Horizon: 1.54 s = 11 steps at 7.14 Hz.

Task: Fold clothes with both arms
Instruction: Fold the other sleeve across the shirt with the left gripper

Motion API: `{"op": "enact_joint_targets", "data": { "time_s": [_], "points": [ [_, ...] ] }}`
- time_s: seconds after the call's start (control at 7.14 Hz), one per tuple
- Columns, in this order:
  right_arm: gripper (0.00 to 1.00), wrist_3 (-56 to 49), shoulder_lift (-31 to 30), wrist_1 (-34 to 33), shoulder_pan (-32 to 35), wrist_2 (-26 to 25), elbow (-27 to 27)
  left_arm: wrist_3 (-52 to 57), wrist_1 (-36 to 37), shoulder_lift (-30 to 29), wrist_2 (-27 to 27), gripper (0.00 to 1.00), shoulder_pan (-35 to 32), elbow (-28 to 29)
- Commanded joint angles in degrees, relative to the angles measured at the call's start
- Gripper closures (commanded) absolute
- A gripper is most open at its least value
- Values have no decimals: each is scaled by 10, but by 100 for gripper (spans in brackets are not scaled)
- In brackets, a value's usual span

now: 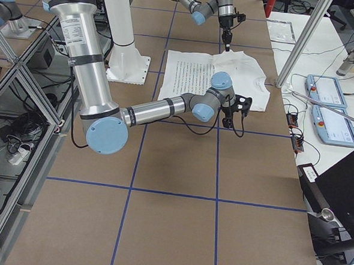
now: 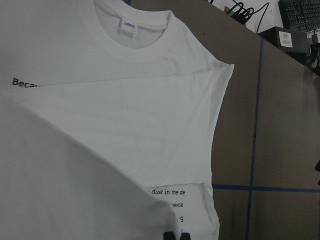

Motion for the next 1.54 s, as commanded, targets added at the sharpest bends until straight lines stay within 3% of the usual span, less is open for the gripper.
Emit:
{"op": "enact_joint_targets", "data": {
  "time_s": [0.0,0.28,0.7,0.84,0.98,1.12,1.4],
  "points": [
    [0,-35,-18,4,22,18,-3,-10,-17,-50,96,100,62,62],
    [0,-35,-20,4,23,18,-3,-12,-73,-96,152,100,87,154],
    [0,-34,-21,4,22,17,-4,-23,-95,-116,197,100,102,192],
    [0,-34,-21,4,22,17,-5,-53,-105,-123,203,93,106,202],
    [0,-28,-21,4,21,17,-4,-55,-105,-125,205,60,109,202],
    [0,-24,-22,4,21,18,1,-55,-105,-127,205,33,113,201],
    [0,-21,-53,4,10,44,48,-70,-101,-130,200,21,118,173]
  ]
}}
